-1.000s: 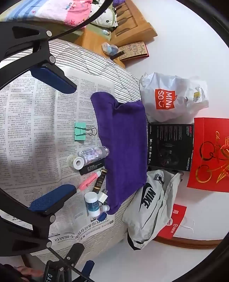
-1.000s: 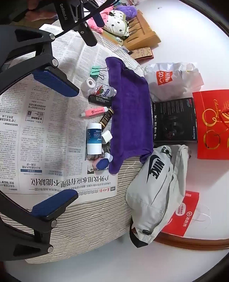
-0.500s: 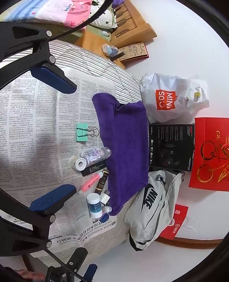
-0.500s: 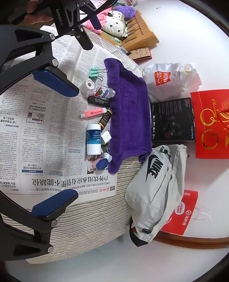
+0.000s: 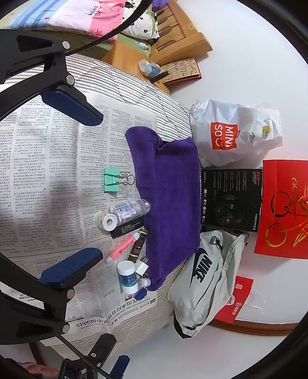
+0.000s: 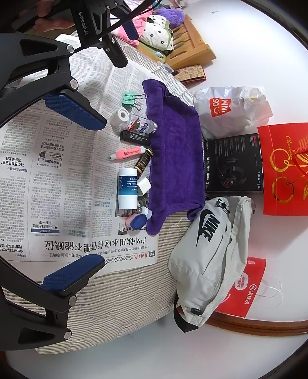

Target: Organize rigid objects

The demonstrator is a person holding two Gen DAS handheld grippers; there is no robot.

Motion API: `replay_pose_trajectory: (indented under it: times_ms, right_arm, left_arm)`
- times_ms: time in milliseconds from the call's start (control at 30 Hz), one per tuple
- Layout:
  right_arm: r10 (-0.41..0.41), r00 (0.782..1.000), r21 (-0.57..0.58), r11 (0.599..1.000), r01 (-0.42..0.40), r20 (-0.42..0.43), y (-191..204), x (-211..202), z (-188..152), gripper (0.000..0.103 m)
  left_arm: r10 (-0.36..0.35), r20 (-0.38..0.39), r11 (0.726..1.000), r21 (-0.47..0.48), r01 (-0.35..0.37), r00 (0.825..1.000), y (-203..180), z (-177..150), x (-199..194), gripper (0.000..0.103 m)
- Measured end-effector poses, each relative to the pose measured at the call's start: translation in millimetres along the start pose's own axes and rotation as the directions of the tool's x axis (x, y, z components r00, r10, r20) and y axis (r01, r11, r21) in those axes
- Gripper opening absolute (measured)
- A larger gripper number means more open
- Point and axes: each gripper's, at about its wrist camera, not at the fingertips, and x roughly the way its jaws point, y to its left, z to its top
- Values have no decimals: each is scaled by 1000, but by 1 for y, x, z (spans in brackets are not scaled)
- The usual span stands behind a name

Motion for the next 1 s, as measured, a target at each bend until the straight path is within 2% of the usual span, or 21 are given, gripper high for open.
replay_pose_trajectory:
  times_ms: [1000]
  right_arm:
    - [-5, 1000, 4, 1000, 5, -7, -1, 0, -2, 103]
  left_arm:
    - [1, -2, 1000, 5, -1, 1000, -1, 3, -3, 103]
